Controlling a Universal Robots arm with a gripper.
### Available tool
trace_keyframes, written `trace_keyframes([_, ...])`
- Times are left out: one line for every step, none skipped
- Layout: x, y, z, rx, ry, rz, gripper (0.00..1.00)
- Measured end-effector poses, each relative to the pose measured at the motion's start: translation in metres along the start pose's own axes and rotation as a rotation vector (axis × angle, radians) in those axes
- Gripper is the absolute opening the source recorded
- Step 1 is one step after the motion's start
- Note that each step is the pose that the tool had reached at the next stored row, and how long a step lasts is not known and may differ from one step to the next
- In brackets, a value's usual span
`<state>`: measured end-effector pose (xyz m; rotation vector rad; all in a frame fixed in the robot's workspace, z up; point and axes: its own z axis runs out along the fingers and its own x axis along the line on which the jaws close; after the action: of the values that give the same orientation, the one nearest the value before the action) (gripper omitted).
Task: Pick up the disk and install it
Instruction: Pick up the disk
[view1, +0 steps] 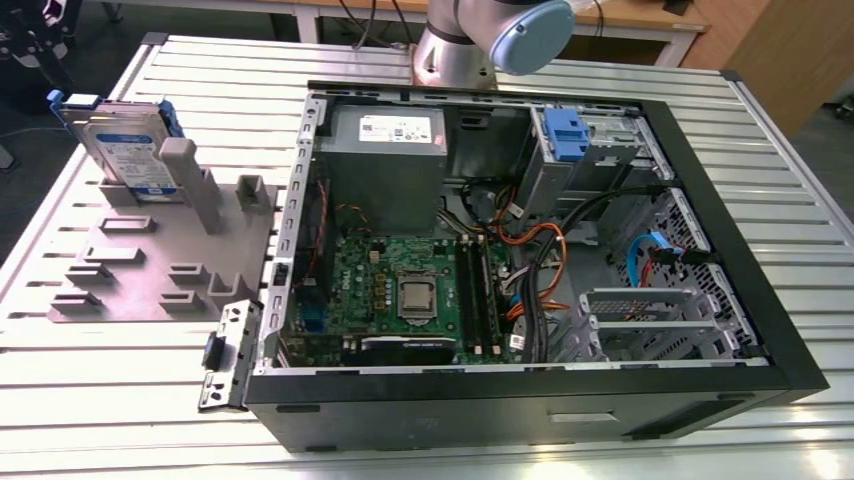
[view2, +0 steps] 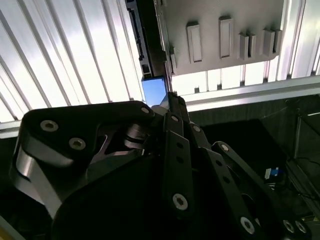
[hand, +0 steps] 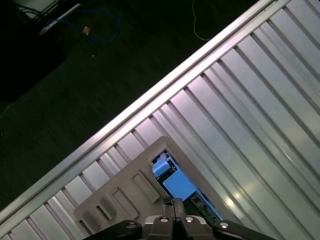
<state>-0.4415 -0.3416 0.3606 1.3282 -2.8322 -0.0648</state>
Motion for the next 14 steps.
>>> trace_keyframes([0.0000,0.0000,0.0000,-0.0001,0.0005,-0.013,0.11])
trace_keyframes([0.0000,0.0000,0.0000,-0.0001,0.0012,-0.027,0.11])
trace_keyframes([0.0000,0.0000,0.0000,-0.0003,0.0018,-0.041,0.11])
trace_keyframes([0.0000,0.0000,0.0000,-0.0004,0.0024,-0.055,0.11])
trace_keyframes([0.0000,0.0000,0.0000,-0.0004,0.0029,-0.068,0.11])
trace_keyframes([0.0000,0.0000,0.0000,-0.0005,0.0036,-0.081,0.11])
trace_keyframes([0.0000,0.0000,-0.0001,-0.0006,0.0041,-0.094,0.11])
trace_keyframes([0.0000,0.0000,0.0000,-0.0007,0.0046,-0.107,0.11])
trace_keyframes([0.0000,0.0000,0.0000,-0.0007,0.0052,-0.120,0.11])
trace_keyframes([0.0000,0.0000,0.0000,-0.0008,0.0057,-0.131,0.11])
trace_keyframes([0.0000,0.0000,-0.0001,-0.0009,0.0061,-0.140,0.11])
trace_keyframes([0.0000,0.0000,-0.0001,-0.0010,0.0065,-0.149,0.11])
trace_keyframes([0.0000,0.0000,0.0000,-0.0009,0.0067,-0.157,0.11])
trace_keyframes([0.0000,0.0000,0.0000,-0.0010,0.0070,-0.162,0.11])
